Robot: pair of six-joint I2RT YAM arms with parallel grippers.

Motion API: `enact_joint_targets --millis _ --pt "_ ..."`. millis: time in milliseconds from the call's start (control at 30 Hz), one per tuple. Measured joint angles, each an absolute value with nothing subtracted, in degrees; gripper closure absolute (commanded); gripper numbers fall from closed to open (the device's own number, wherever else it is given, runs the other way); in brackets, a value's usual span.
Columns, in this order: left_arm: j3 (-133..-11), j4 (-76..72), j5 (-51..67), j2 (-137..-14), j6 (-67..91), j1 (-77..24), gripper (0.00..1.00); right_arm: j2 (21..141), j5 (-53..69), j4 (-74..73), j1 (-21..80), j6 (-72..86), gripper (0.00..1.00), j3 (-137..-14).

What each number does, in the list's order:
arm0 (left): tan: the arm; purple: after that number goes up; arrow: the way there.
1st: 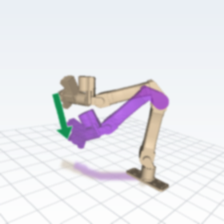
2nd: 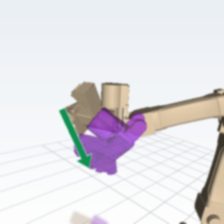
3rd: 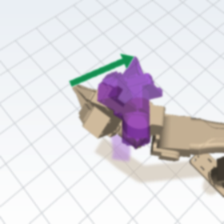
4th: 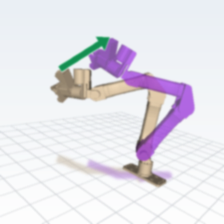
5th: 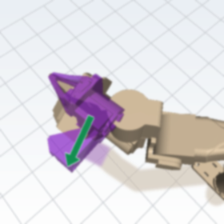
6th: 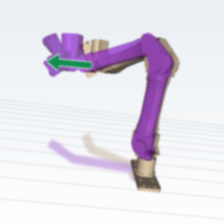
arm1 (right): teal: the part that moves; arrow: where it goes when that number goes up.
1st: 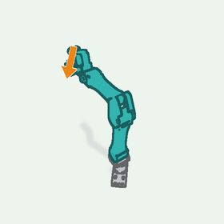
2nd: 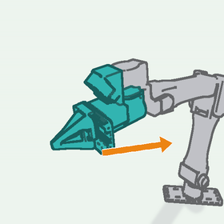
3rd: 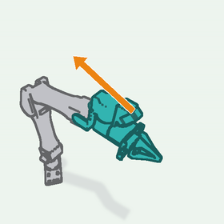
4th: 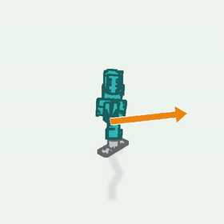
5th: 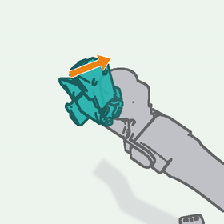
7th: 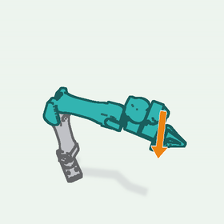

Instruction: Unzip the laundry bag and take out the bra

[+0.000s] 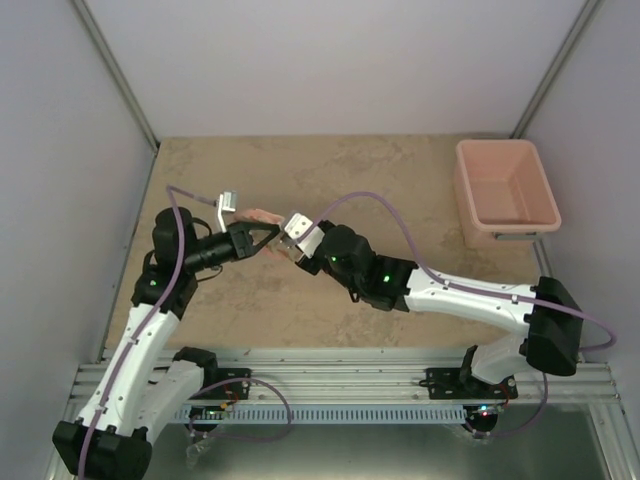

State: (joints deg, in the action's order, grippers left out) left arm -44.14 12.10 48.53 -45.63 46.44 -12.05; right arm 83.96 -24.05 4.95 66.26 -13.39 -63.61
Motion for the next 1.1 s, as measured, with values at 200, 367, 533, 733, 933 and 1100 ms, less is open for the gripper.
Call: enact_joint_targets --millis 200,367,533,733,933,1100 --pt "-43.72 14.76 49.12 -45.23 44.77 -12.05 1.0 82.54 -21.23 6.46 65.43 -15.35 1.0 -60.58" --pt "-43.7 16.01 50.89 -45.15 43.46 -12.16 1.0 79.57 -15.62 9.52 63.09 -17.32 1.0 -56.4" --pt "-43.59 16.36 53.82 -45.01 43.09 -12.47 1.0 76.2 -12.34 12.58 62.15 -21.65 1.0 -51.57" --pt "-42.94 16.88 52.47 -44.14 42.89 -11.14 1.0 75.05 -13.67 13.08 59.11 -27.35 1.0 -46.94" --pt "-42.87 18.74 52.25 -44.23 40.64 -11.07 1.0 72.88 -9.13 15.0 55.81 -29.87 1.0 -44.21" --pt "-43.13 20.97 50.89 -43.92 34.79 -11.07 1.0 68.73 -0.95 13.87 52.18 -29.39 0.86 -41.87"
